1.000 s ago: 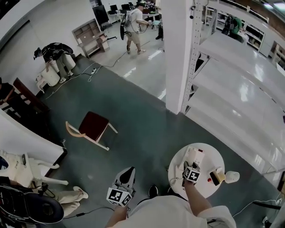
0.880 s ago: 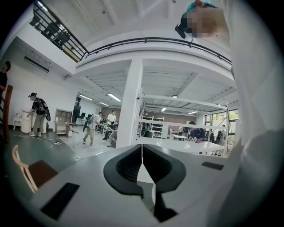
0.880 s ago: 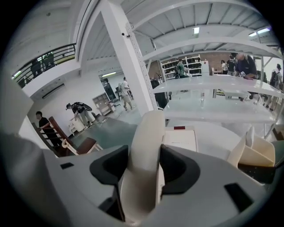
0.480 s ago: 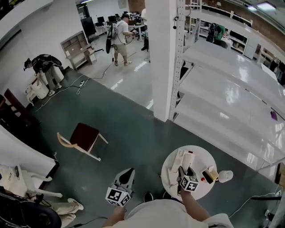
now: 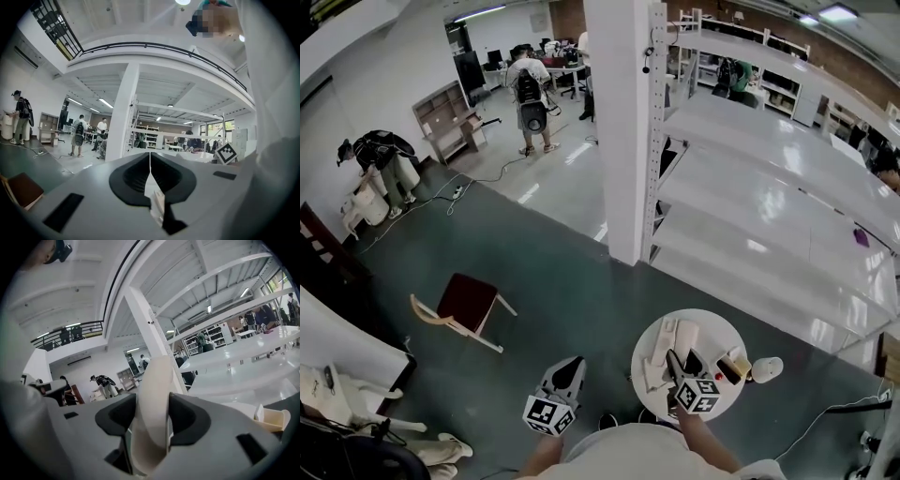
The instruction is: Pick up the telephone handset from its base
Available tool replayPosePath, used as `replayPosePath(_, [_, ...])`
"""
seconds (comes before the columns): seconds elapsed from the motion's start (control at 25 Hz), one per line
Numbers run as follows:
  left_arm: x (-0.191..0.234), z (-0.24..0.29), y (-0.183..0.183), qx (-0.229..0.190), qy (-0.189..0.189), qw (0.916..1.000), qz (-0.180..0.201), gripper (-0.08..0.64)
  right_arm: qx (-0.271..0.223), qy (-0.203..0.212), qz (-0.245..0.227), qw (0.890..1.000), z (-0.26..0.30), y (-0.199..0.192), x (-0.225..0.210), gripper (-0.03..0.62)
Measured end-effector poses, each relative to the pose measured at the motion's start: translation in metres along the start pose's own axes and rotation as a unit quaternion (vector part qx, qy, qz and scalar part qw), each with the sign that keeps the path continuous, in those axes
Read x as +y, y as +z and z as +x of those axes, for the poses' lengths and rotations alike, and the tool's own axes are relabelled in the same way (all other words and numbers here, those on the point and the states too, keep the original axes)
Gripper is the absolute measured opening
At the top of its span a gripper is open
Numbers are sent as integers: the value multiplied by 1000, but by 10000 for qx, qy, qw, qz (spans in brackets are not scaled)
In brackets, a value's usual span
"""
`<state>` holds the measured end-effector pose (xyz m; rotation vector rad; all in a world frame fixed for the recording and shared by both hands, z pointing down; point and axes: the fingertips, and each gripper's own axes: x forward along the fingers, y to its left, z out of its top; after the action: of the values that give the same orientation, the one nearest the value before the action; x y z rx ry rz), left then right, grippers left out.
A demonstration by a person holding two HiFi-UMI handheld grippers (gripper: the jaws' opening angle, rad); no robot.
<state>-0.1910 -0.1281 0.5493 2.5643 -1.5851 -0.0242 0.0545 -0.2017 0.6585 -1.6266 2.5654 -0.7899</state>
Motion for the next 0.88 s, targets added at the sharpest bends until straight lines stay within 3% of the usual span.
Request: replayPosePath(0.88, [-5, 6, 6, -189, -76, 9998, -13, 21, -1280, 843, -822, 9848, -28, 134, 69, 218])
